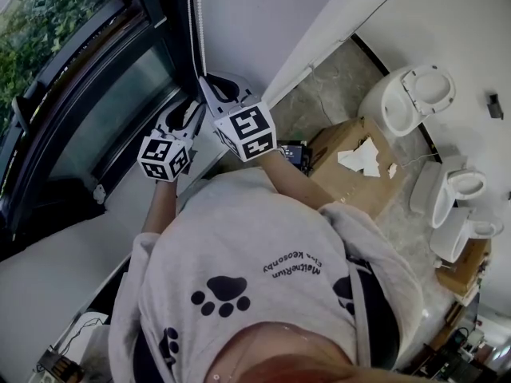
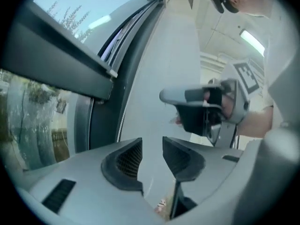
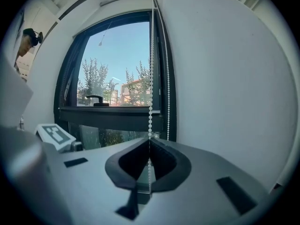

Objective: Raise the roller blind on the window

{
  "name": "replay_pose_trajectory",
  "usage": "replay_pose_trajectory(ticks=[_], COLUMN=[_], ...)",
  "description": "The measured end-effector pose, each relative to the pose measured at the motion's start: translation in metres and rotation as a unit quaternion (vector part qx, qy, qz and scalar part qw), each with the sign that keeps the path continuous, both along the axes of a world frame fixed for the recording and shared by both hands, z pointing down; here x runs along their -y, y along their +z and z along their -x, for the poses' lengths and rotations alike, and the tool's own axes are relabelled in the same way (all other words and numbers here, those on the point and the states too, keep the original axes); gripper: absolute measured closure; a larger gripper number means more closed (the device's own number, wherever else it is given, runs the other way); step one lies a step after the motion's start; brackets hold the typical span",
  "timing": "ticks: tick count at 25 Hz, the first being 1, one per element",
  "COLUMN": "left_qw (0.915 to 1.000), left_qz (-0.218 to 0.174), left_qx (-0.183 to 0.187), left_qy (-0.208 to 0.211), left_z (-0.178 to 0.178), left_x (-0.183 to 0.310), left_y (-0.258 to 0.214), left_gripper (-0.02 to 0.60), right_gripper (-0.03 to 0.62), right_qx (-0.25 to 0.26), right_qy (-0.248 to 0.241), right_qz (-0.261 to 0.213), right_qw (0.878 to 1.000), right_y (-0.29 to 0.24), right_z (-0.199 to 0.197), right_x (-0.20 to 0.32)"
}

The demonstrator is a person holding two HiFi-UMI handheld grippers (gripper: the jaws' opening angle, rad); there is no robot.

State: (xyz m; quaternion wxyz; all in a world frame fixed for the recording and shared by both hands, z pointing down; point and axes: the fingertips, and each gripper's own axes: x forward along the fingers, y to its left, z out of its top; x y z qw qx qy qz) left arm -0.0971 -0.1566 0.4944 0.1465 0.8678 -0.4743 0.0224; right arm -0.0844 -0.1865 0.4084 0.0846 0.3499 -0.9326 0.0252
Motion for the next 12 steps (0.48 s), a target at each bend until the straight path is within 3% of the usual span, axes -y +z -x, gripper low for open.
replay_pose_trajectory(ticks=[6, 12], left_qw=[0.9956, 0.9916], left_qz=[-0.093, -0.119], left_qx=[0.001, 0.004], left_qy=[-0.012, 0.050], left_z=[0.019, -0.002], left_x=[0.007, 0.009], left_y=[-0.107, -0.185], left_gripper=[0.476, 0.476], right_gripper=[0.585, 0.585], right_qx=[0.002, 0.003], right_qy=[0.001, -0.001], right_qz=[0.000, -0.003], right_qw=[1.000, 1.000], right_y=[0.000, -0.002], right_z=[-0.001, 0.003], right_x=[0.001, -0.002])
